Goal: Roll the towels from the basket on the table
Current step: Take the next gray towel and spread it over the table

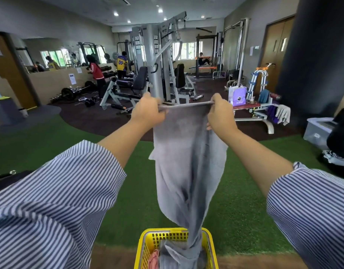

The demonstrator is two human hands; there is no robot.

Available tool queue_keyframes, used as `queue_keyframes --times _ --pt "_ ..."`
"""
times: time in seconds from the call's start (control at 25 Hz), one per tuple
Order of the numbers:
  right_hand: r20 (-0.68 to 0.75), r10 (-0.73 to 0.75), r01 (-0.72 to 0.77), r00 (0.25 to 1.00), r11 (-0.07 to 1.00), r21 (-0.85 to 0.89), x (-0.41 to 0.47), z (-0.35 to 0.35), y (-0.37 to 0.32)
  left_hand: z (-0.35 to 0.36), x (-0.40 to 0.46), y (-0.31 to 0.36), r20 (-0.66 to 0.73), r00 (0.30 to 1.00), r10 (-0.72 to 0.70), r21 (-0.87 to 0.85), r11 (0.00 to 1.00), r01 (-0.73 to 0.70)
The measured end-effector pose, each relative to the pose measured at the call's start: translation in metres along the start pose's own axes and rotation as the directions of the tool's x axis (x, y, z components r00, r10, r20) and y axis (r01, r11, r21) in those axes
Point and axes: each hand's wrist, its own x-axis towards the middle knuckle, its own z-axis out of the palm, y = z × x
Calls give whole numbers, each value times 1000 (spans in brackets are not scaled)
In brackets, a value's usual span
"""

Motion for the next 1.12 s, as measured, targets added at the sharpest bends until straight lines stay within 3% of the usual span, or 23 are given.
queue_keyframes --times 0.04,0.12,0.2,0.24,0.36,0.44,0.52,0.64,0.72,0.8,0.92,1.12 --pt "32 -53 54 998 998 -33 -6 -1 1 0 0 -2 -63 998 -12 -59 998 8" --pt "238 -81 107 968 990 -97 -16 -1 8 -1 1 -2 -208 976 -70 -220 975 23" --pt "442 33 40 896 987 -156 -28 -4 12 -3 -1 -7 -274 945 -179 -329 941 83" --pt "436 76 -1 897 985 -170 -30 -3 15 -4 -3 -13 -265 943 -202 -323 940 110" --pt "113 179 -174 977 983 -55 -21 -9 11 2 -21 -40 -108 978 -181 -28 984 179" --pt "-44 296 -286 954 945 157 -10 -18 14 10 -40 -59 33 971 -239 165 959 230" --pt "-205 392 -342 897 908 240 0 -33 28 23 -55 -74 104 949 -296 214 939 269" --pt "-377 373 -418 848 908 -40 -6 -62 63 42 -54 -63 65 945 -320 -45 945 323" --pt "-393 339 -403 855 910 -92 -19 -73 74 52 -39 -26 51 943 -328 -320 889 326" --pt "-395 270 -335 878 936 -106 -31 -77 84 65 -24 27 80 953 -294 -484 824 295" --pt "-403 201 -261 893 960 -99 -42 -100 111 92 -9 117 75 995 -70 -522 847 99" --pt "-470 252 -338 846 935 -105 -62 -201 196 147 -2 264 53 984 170 -585 804 -108"
